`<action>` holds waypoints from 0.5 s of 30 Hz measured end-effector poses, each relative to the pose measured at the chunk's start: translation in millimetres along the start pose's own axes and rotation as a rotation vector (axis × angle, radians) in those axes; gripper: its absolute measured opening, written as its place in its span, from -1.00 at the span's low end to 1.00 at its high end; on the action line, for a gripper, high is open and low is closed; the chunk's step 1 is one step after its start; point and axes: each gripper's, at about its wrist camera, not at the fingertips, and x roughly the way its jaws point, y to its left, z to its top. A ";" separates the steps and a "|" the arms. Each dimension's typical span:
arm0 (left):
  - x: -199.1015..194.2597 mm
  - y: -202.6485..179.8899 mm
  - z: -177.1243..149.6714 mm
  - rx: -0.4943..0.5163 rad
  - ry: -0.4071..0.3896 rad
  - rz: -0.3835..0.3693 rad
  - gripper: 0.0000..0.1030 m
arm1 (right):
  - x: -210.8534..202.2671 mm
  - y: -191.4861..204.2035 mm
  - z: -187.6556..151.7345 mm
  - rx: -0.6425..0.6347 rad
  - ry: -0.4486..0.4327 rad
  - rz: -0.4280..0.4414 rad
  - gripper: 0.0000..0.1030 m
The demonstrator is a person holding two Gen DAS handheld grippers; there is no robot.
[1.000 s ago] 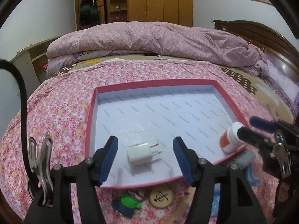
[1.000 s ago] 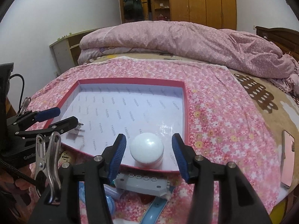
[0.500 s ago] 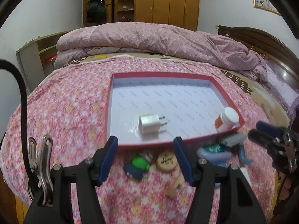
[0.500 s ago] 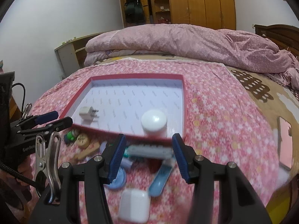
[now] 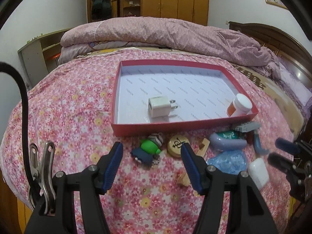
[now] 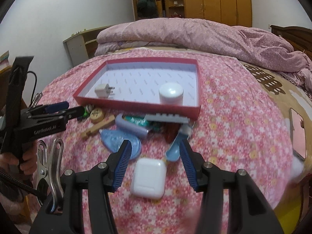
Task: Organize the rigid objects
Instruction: 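Grasp the green figurine with the left tool while the right tool grasps the white earbud case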
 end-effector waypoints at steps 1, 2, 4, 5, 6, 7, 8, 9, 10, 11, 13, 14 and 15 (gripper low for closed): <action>1.0 0.4 -0.6 -0.002 0.003 0.000 0.26 | 0.3 0.1 -2.9 -0.001 0.007 0.000 0.02; 1.6 1.1 -1.0 -0.003 0.004 0.000 0.26 | 1.0 -0.1 -5.7 0.001 0.015 0.001 0.02; 2.9 2.6 -2.5 -0.007 0.008 0.001 0.26 | 2.4 -1.2 -10.0 0.007 0.029 0.004 0.02; 3.5 3.3 -2.8 -0.009 0.009 0.001 0.26 | 3.2 -1.9 -12.4 0.012 0.037 0.005 0.02; 3.8 3.8 -3.1 -0.010 0.010 0.001 0.26 | 3.7 -2.3 -13.6 0.016 0.041 0.006 0.02; 4.2 4.6 -3.9 -0.013 0.012 0.002 0.26 | 4.0 -2.6 -15.8 0.019 0.046 0.008 0.02; 4.6 5.4 -4.4 -0.015 0.013 0.002 0.26 | 4.2 -3.1 -17.6 0.022 0.050 0.009 0.02; 5.0 6.1 -4.8 -0.016 0.015 0.002 0.26 | 4.3 -3.2 -19.5 0.024 0.052 0.009 0.02; 5.5 6.8 -5.6 -0.019 0.017 0.003 0.26 | 4.6 -3.6 -20.9 0.026 0.056 0.010 0.02; 5.5 7.4 -7.0 -0.021 0.018 0.004 0.26 | 4.9 -3.7 -22.7 0.027 0.059 0.012 0.02; 6.2 8.5 -8.6 -0.026 0.021 0.004 0.26 | 6.2 -3.6 -26.1 0.029 0.068 0.015 0.02; 6.7 9.1 -9.4 -0.028 0.023 0.004 0.26 | 7.3 -3.3 -27.7 0.028 0.074 0.014 0.02; 7.1 9.7 -10.3 -0.030 0.025 0.004 0.26 | 8.6 -2.8 -28.7 0.028 0.079 0.013 0.02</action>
